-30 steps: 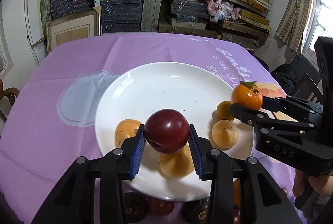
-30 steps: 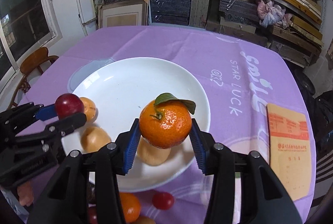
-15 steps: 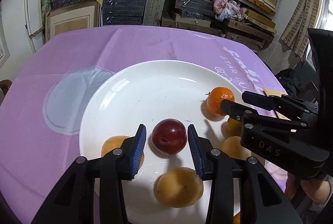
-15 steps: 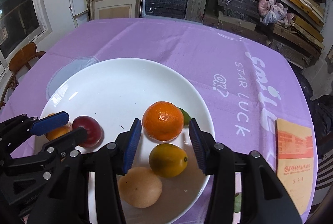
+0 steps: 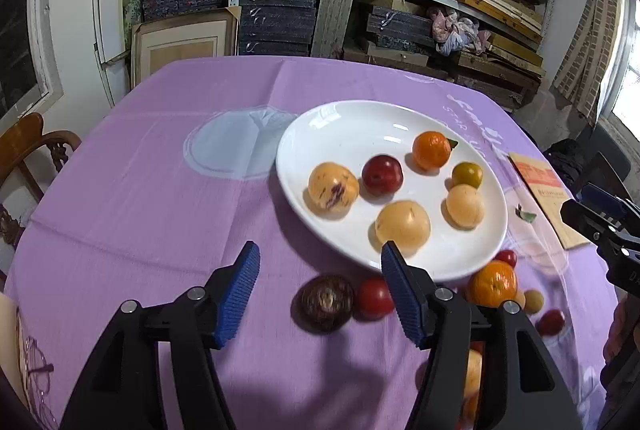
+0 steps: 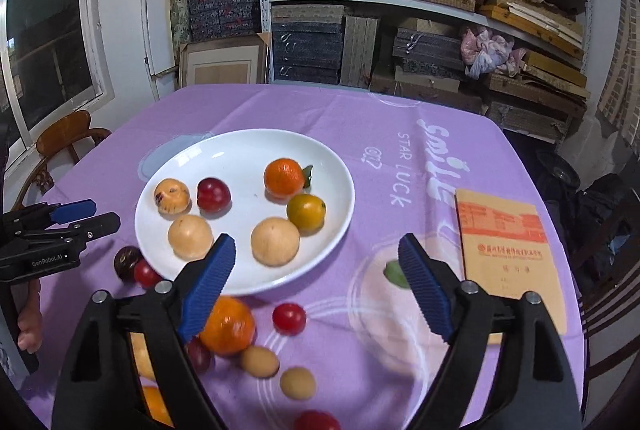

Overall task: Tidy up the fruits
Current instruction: 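Move the left gripper to a stemmed red tomato and close on it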

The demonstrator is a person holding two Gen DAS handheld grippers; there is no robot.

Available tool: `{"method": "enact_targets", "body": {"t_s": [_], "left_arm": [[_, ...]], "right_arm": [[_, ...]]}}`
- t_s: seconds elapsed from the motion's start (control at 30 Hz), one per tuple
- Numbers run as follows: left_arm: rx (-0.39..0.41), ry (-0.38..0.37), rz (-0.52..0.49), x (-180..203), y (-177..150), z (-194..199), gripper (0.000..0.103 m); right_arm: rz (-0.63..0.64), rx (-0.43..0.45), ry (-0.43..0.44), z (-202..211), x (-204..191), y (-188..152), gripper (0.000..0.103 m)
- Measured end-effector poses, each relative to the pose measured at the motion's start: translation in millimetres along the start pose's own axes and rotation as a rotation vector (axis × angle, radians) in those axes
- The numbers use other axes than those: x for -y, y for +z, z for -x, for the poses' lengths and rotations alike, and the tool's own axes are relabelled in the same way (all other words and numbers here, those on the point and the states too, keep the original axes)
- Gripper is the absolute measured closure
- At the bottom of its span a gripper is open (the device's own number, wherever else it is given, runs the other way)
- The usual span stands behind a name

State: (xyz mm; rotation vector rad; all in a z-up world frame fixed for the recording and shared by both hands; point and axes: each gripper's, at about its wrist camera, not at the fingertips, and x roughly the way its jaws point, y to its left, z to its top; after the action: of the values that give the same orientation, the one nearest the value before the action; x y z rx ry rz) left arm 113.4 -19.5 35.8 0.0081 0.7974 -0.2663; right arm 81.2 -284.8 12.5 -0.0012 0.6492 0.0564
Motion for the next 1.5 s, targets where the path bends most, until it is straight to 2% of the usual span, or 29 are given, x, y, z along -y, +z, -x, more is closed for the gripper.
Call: {"method": "enact_targets", "body": {"t_s": [0.13,0.37,0.53,0.8,1.0,1.13,1.3,1.37,1.5], "left_arm": [[-0.001,0.001,-0.010,7.1,-38.5,21.3,0.027],[-0.031,-0.030,-0.074,29.2,-82.7,33.0,0.025],[-0.031,-0.028,-0.119,45.0,-96.3,29.9,0.024],[-0.038,-0.067,-0.156,60.3,-100.2,28.6,0.023],[-0.067,-0.100,-0.235,78.6,-112.1,24.6,0.023],[-0.118,-0.138,-0.229,82.0,-113.7,14.1,0.023],[-0.128,-0.199,-0.204,82.3,-112.9,11.9,0.027],[-0.134,-0.224,-0.213,84.8,-113.8,12.0,0.037],[-0.135,-0.244,-0.251,92.9,-117.3,12.5,0.047]], "right_arm": [[-0.016,0.028,-0.048,24.1,3.5,-38.1,0.008],[-0.171,0.072,-0.050,41.9,38.5,-77.0,0.006],[-0.234,0.094,-0.032,45.4,50.6,-76.1,0.005],[-0.228,0.069,-0.022,40.5,47.6,-77.1,0.004],[-0.217,0.063,-0.025,38.6,44.6,-77.6,0.004],[-0.212,0.069,-0.026,39.6,44.6,-77.6,0.004],[-0.214,0.073,-0.027,40.5,45.3,-77.3,0.004],[-0.213,0.073,-0.028,40.6,45.4,-77.3,0.004],[-0.214,0.073,-0.027,41.0,45.9,-77.4,0.004]]}}
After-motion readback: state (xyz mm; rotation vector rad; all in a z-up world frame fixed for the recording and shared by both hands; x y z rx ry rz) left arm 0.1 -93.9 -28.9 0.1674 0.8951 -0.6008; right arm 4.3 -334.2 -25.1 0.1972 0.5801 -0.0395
